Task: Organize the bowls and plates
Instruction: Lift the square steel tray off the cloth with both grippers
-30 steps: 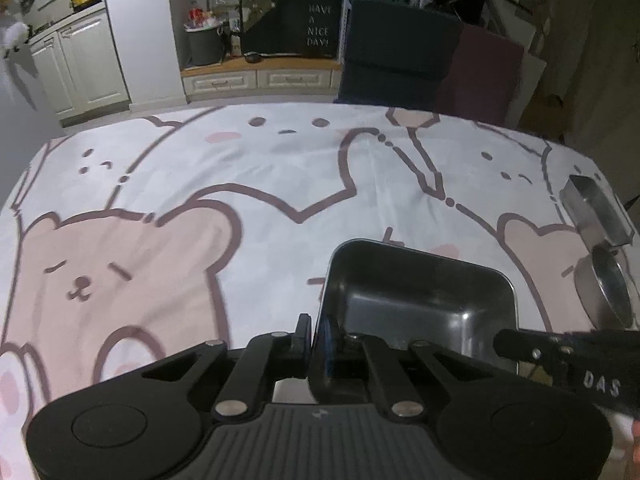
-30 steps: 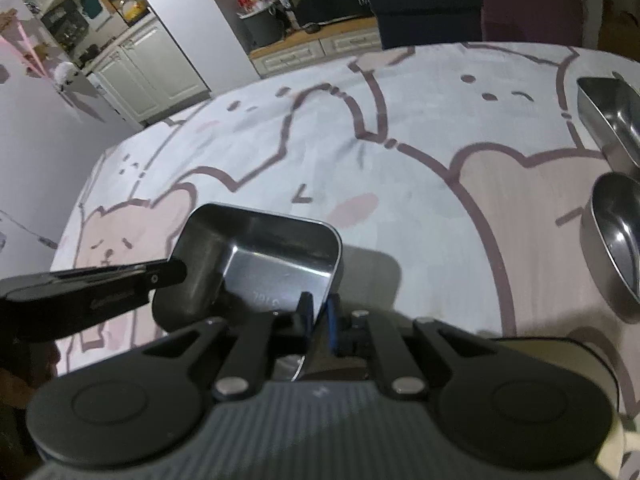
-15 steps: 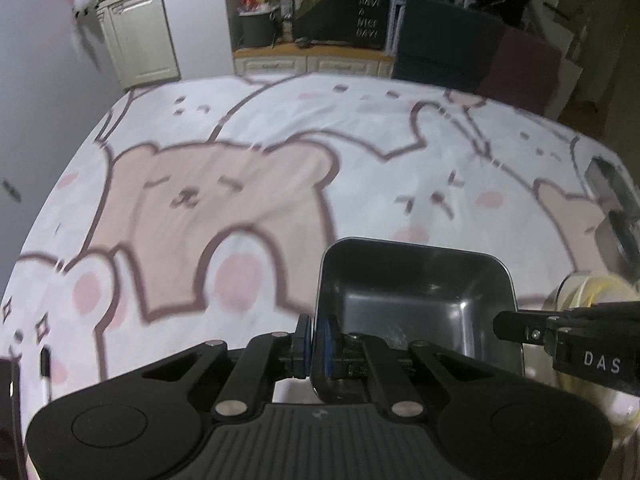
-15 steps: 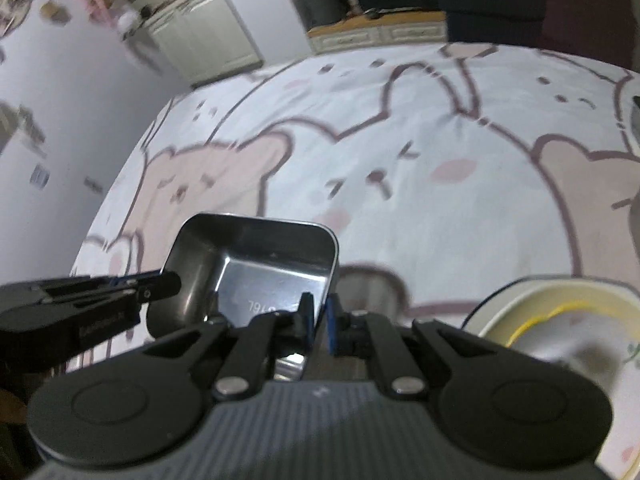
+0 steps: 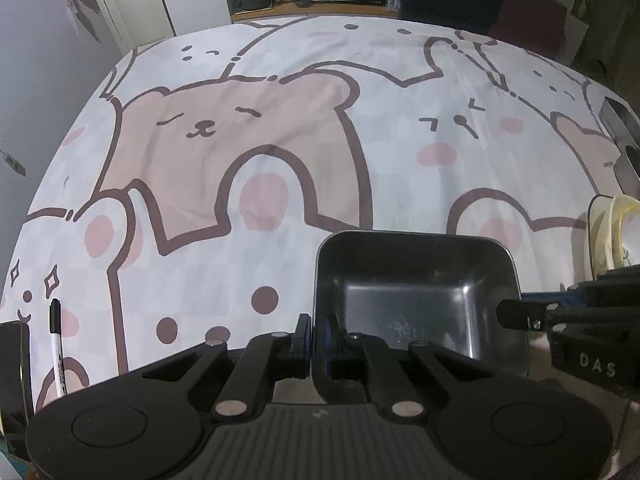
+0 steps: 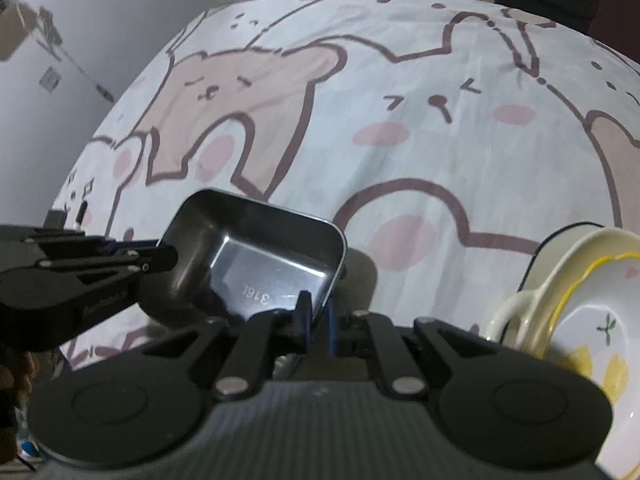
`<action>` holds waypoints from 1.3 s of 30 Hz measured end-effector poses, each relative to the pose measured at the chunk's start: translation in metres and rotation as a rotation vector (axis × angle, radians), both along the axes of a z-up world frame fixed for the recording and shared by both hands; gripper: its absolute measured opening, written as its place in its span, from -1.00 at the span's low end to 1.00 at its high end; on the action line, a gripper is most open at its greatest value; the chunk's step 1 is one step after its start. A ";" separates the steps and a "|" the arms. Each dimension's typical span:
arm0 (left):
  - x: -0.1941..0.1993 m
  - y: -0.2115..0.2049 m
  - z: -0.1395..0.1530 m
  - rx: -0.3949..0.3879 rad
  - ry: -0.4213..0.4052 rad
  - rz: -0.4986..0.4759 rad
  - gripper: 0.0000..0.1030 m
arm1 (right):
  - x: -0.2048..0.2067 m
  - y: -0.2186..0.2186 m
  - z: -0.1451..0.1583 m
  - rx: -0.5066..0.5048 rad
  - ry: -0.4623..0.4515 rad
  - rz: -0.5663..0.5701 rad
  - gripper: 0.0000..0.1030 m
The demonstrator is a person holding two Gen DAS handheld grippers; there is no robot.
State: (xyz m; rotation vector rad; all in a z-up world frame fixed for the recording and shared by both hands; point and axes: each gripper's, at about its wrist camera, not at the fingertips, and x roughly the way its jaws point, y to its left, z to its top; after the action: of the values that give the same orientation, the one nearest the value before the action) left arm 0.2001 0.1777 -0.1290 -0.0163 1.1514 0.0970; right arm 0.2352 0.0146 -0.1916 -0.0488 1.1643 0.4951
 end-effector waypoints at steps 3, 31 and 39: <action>0.001 0.001 -0.001 0.001 0.001 0.001 -0.87 | -0.003 0.000 -0.002 -0.014 0.012 0.007 -0.79; 0.052 -0.049 0.035 -0.018 -0.188 0.016 1.00 | 0.032 -0.120 0.075 0.110 -0.271 -0.272 0.99; 0.095 -0.133 0.054 -0.069 -0.313 -0.091 1.00 | 0.049 -0.226 0.088 0.088 -0.378 -0.518 0.99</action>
State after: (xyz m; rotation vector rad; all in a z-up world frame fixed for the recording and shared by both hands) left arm 0.2951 0.0452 -0.0753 -0.0391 0.8409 -0.0257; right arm 0.2839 -0.2119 -0.1040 0.2232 0.7427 0.0691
